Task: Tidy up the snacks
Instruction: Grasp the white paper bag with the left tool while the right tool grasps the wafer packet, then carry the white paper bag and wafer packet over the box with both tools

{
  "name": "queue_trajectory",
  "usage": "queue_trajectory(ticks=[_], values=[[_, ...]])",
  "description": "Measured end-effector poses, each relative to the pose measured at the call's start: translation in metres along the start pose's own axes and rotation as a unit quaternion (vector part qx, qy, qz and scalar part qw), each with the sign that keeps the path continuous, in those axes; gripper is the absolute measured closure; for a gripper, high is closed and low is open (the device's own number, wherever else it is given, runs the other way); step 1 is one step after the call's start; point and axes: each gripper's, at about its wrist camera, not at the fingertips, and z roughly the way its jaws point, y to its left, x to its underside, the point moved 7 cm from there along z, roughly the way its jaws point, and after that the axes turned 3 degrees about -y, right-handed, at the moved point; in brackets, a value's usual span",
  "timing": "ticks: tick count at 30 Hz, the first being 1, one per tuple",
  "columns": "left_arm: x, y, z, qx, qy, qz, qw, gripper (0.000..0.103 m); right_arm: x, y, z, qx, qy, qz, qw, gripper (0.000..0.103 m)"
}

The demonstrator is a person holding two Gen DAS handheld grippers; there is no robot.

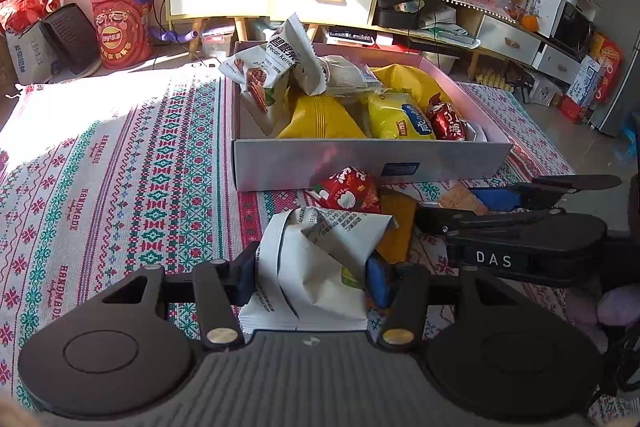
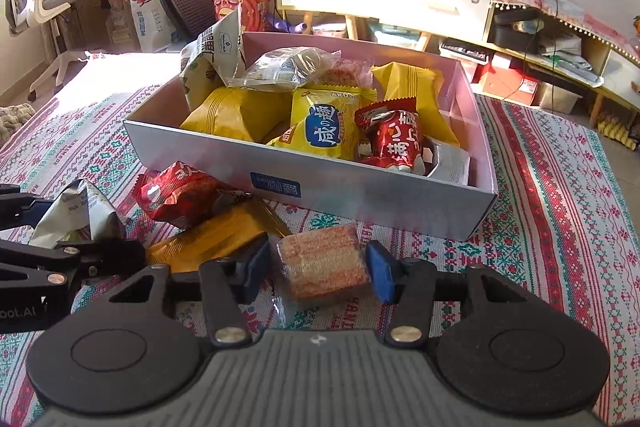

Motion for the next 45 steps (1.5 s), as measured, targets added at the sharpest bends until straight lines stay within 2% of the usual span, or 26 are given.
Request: queue_trajectory(ticks=[11, 21, 36, 45], values=[[0.007, -0.002, -0.007, 0.01, 0.015, -0.005, 0.9998, 0.044, 0.005, -0.001, -0.013, -0.014, 0.009, -0.001, 1.0, 0.064], [0.004, 0.003, -0.019, 0.013, 0.014, -0.021, 0.9996, 0.044, 0.0, -0.013, -0.028, -0.033, 0.007, 0.043, 0.999, 0.064], [-0.024, 0.0, -0.025, 0.011, -0.009, -0.033, 0.9994, 0.044, -0.032, -0.028, -0.04, -0.042, -0.04, 0.071, 0.996, 0.063], [-0.068, -0.014, -0.015, -0.011, -0.018, -0.007, 0.9998, 0.044, -0.053, -0.045, -0.034, -0.049, -0.063, 0.109, 0.991, 0.063]])
